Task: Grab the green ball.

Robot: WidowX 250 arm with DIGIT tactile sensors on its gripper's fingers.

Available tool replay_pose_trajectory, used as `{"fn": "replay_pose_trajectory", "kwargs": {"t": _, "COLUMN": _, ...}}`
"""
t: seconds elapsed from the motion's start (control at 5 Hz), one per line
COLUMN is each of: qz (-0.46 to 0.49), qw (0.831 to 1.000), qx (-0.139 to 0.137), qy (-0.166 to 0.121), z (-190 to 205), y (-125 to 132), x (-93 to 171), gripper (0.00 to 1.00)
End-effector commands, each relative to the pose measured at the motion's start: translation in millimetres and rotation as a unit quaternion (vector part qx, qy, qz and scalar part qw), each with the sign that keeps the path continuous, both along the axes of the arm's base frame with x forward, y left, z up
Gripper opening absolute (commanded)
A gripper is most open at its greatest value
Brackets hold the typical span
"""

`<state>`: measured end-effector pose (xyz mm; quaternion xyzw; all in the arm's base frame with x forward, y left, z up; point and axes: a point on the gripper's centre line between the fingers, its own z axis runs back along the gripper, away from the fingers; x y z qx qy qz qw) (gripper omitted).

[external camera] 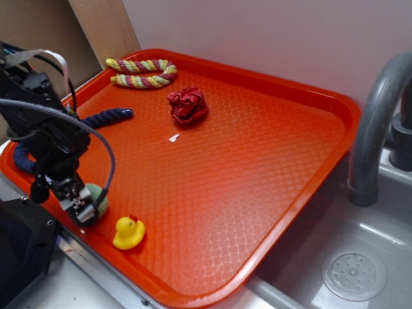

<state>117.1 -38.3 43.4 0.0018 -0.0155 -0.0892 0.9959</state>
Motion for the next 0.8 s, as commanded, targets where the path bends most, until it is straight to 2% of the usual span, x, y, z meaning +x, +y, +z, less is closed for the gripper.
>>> {"fn": "replay_pose_trajectory", "kwargs": {"t": 0.0, "qz": 0.142, "qw": 0.985, "qx": -0.081, "qy": -0.059, "z": 100, "y": 57, "x": 54, "gripper": 0.00}}
{"fn": "replay_pose_trajectory", "kwargs": {"t": 0.2, "qz": 0.207, "qw": 0.971, "qx": -0.077, "qy": -0.094, "z": 152, "y": 84, "x": 70, "gripper": 0.00}}
{"fn": "replay_pose_trajectory", "kwargs": {"t": 0.4, "qz": 0.211, "qw": 0.971, "qx": -0.054, "qy": -0.099, "z": 204, "y": 86, "x": 80, "gripper": 0.00}}
{"fn": "replay_pose_trajectory", "kwargs": {"t": 0.6, "qz": 0.195, "qw": 0.977, "qx": -0.035, "qy": -0.081, "z": 223, "y": 87, "x": 80, "gripper": 0.00}}
